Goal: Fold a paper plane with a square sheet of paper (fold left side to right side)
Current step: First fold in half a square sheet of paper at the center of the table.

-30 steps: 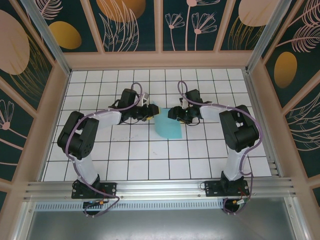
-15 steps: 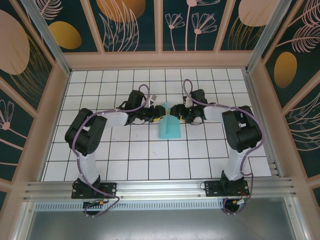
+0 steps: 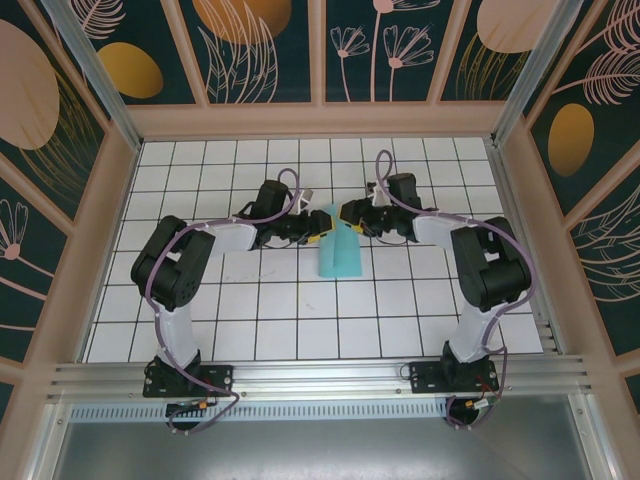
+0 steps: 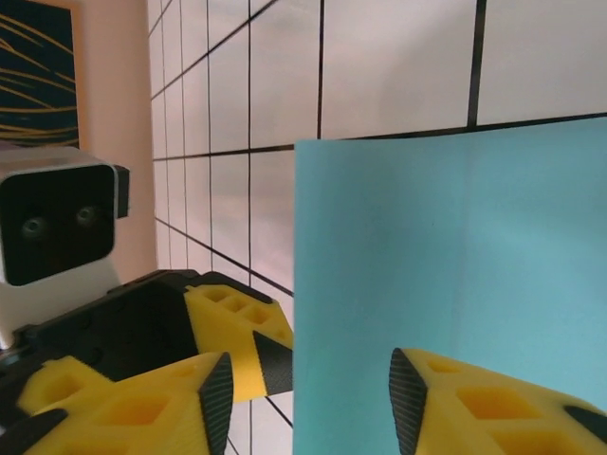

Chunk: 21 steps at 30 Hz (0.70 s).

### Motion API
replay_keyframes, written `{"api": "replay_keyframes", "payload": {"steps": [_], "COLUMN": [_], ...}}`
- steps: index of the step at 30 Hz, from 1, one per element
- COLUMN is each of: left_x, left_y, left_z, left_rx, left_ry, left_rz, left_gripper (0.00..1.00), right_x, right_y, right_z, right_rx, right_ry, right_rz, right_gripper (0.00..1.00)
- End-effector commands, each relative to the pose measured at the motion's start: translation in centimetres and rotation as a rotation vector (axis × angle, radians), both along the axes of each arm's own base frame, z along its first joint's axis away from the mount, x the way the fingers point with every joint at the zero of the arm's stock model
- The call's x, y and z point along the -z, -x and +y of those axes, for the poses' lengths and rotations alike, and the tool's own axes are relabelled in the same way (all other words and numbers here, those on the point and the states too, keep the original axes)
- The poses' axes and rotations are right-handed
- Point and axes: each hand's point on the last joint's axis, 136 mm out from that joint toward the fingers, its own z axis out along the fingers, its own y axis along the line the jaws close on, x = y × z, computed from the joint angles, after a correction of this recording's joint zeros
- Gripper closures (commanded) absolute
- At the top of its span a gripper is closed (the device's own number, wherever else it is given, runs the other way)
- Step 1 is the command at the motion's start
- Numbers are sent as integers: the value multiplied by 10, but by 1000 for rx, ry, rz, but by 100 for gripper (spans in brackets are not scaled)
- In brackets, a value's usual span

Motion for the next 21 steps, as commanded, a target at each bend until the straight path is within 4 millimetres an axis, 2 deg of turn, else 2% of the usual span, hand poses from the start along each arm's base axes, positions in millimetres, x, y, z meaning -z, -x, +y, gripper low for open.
{"api": "replay_keyframes", "payload": {"steps": [1, 5, 12, 17, 21], "left_x": [-8, -8, -11, -15, 2], "left_y": [-4, -3, -5, -17, -19], "left_z": [-9, -11, -6, 14, 29], "left_rx": [14, 20, 4, -92, -136], "left_ry": [28, 29, -14, -147, -258], "left_rz": [-23, -23, -47, -123, -110], "left_gripper": [46, 46, 44, 38, 38], "right_x": [-4, 1, 12, 22, 29], "right_y": [-5, -5, -4, -8, -12], "right_z": [13, 19, 13, -7, -23], "right_rx": [-28, -47, -36, 11, 43], "right_ry": [-48, -54, -2, 95, 178], "right_rz": [-2, 11, 21, 17, 11], "right_gripper": [55, 62, 93, 95, 93]}}
